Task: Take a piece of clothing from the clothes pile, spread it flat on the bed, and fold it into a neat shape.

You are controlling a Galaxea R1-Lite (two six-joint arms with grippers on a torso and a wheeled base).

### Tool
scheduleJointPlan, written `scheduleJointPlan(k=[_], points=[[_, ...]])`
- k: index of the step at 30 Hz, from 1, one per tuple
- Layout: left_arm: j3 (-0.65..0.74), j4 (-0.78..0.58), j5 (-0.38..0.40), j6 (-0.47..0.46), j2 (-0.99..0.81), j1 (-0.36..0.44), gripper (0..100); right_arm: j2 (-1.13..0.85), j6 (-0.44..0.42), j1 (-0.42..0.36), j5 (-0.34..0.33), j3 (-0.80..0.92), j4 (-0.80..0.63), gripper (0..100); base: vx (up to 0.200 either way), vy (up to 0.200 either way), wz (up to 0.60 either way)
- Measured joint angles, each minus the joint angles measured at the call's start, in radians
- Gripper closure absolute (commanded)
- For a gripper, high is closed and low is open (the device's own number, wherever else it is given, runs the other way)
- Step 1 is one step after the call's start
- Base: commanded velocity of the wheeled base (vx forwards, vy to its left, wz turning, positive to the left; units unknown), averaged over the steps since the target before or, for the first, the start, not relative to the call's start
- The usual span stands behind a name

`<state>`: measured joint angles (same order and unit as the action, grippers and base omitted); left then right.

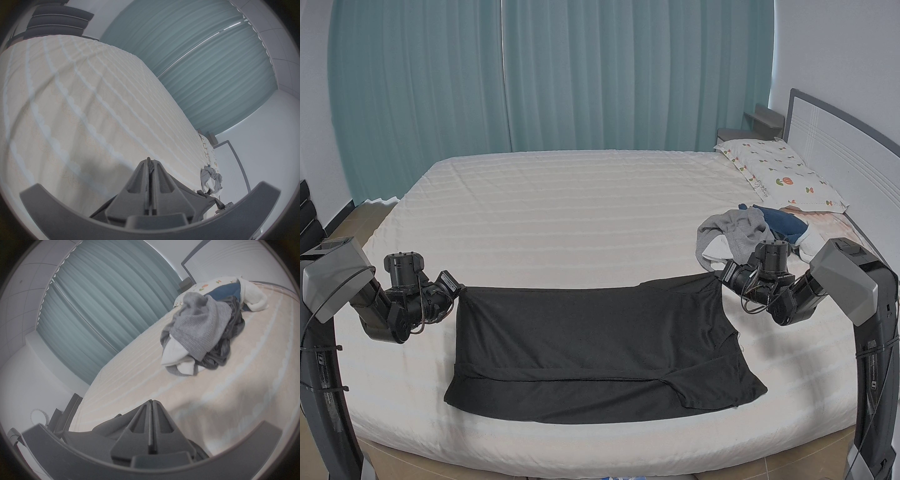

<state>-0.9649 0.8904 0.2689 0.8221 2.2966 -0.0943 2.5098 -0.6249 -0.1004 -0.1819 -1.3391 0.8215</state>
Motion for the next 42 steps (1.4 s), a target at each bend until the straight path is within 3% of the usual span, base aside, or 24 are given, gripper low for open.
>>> scheduleJointPlan(k=[11, 18, 32, 42], points=[[0.054, 0.012, 0.054, -0.109, 0.0, -0.006, 100, -0.079, 0.003, 0.018, -0.088, 0.121, -0.023, 100, 0.0, 0.0, 0.0], [0.067, 0.043, 0.071, -0.125, -0.001, -0.013, 100, -0.132, 0.006, 0.033, -0.134, 0.206, -0.035, 100, 0.0, 0.0, 0.0], [0.074, 0.126, 0.061, -0.155, 0.006, -0.031, 100, -0.139, -0.002, 0.032, -0.137, 0.212, 0.084, 100, 0.0, 0.0, 0.0], [0.065, 0.132, 0.063, -0.156, 0.036, -0.034, 100, -0.097, -0.002, 0.019, -0.135, 0.175, 0.083, 100, 0.0, 0.0, 0.0]])
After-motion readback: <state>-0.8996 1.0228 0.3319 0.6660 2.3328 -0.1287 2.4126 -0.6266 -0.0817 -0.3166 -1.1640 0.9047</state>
